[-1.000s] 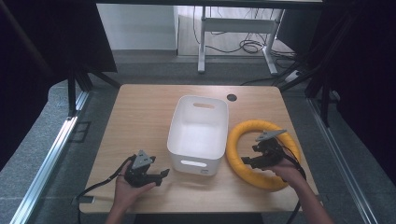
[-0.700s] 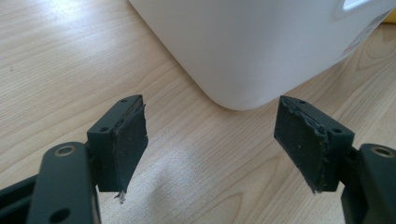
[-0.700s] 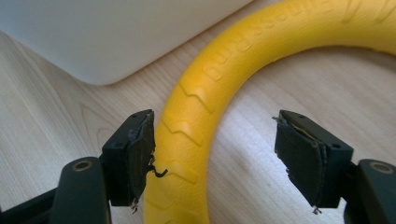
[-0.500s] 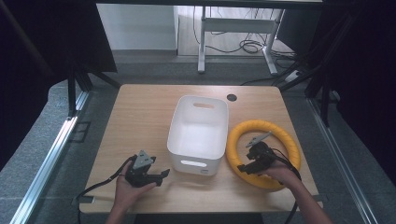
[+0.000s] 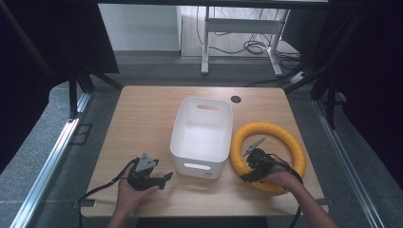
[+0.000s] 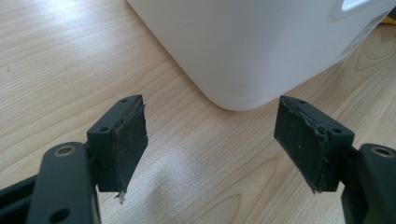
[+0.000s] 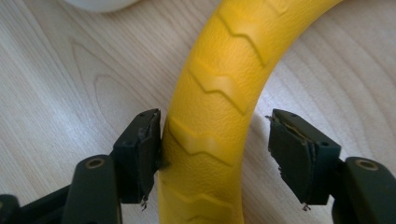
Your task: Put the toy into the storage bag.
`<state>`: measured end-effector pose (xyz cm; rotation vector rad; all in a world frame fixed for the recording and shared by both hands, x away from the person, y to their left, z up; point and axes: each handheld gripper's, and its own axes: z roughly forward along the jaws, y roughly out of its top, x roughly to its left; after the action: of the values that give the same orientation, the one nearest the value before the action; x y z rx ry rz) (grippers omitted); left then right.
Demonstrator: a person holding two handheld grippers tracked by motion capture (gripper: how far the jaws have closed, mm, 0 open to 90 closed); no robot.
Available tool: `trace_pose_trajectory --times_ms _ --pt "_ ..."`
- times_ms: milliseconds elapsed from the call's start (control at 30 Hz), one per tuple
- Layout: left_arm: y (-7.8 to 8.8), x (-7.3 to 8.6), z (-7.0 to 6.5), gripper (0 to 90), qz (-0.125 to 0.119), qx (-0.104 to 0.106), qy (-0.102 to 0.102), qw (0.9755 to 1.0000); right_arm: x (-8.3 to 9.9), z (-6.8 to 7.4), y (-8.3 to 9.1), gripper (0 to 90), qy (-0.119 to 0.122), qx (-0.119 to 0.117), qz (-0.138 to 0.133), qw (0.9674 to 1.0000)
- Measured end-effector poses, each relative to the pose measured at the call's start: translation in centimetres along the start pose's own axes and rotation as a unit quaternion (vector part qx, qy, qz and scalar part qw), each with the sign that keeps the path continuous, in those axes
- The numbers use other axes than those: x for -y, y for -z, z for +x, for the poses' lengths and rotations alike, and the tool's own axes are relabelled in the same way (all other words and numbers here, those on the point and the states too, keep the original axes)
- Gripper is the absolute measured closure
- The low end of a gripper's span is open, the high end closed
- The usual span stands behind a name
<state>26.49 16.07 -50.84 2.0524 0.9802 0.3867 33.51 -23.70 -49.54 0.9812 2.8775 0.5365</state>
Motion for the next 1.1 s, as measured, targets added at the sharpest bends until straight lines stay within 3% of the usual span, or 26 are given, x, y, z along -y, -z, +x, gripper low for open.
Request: trace_pose_trajectory --times_ms 200,667,833,1100 --pt "-0.1 0.02 -0.03 25.5 0.001 0.001 -0.001 1.0 -0.2 0.11 -0.12 43.5 0.009 -0.011 0.013 0.9998" --pt "-0.03 -0.02 0.02 25.5 -0.002 0.004 0.001 1.0 -0.83 0.3 -0.92 46.3 0.007 -0.014 0.051 0.9986" --pt "-0.1 0.0 -0.01 25.5 -0.001 0.006 0.001 1.0 -0.86 0.23 -0.89 47.5 0.001 -0.017 0.052 0.9985" --pt "0.01 -0.04 0.07 25.5 -0.002 0.004 0.0 1.0 -0.57 -0.52 -0.63 48.2 -0.015 -0.047 0.034 0.9982"
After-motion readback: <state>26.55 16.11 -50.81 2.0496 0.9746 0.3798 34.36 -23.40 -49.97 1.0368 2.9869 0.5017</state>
